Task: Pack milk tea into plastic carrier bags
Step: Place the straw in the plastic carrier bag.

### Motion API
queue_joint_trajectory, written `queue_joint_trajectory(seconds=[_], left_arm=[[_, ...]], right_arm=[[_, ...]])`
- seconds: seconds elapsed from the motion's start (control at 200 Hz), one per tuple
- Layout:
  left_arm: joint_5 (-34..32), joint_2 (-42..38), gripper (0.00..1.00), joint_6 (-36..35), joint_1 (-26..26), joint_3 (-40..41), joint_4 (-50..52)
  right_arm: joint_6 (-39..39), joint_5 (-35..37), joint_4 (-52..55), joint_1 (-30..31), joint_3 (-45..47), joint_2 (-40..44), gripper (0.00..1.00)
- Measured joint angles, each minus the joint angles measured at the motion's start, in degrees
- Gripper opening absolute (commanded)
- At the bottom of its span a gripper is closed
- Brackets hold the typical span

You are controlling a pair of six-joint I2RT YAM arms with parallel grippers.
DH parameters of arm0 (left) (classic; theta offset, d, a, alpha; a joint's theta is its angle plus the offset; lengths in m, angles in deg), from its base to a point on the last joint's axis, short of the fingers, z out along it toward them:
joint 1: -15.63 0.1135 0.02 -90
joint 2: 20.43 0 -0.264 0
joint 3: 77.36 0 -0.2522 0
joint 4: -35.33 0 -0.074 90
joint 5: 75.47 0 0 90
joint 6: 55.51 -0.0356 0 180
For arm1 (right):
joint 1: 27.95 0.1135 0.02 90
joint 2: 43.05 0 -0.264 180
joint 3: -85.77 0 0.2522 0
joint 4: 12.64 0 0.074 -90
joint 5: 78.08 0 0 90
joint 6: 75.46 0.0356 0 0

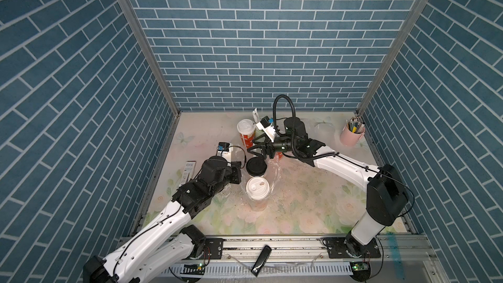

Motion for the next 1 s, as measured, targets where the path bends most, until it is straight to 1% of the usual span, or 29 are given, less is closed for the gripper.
queue_joint_trajectory(seconds=[0.055,0.115,0.235,0.33,0.45,0.545,0.605,0.665,0.82,1.0], left_arm=[[0.0,0.1,0.0,-0.2,0.0,0.0,0.0],[0.0,0.3,0.0,-0.5,0.0,0.0,0.0],[0.0,1.2,0.0,-0.9,0.0,0.0,0.8],[0.0,1.5,0.0,-1.0,0.0,0.0,1.9],[0.0,1.5,0.0,-1.3,0.0,0.0,3.0],[0.0,1.4,0.0,-1.7,0.0,0.0,3.9],[0.0,1.4,0.0,-2.1,0.0,0.0,4.0],[0.0,1.4,0.0,-2.2,0.0,0.0,4.0],[0.0,1.4,0.0,-2.3,0.0,0.0,4.0],[-0.7,1.4,0.0,-2.3,0.0,0.0,4.0]], right_arm=[[-0.2,0.4,1.1,0.0,-0.9,1.0,0.82],[-0.4,1.0,2.0,0.0,-2.0,2.2,0.84],[-0.3,2.7,2.8,0.0,-3.9,4.8,0.84],[0.3,4.1,3.4,0.0,-4.8,6.3,0.79],[1.8,6.0,4.6,0.1,-4.4,7.5,0.68],[2.7,7.4,5.9,0.3,-3.1,8.0,0.66],[3.0,8.5,7.5,0.4,-2.3,8.1,0.67],[3.1,9.8,9.8,0.4,-1.7,8.3,0.71],[2.8,13.3,19.1,0.4,-1.7,9.4,0.76],[2.9,14.3,29.2,0.4,-1.8,11.7,0.8]])
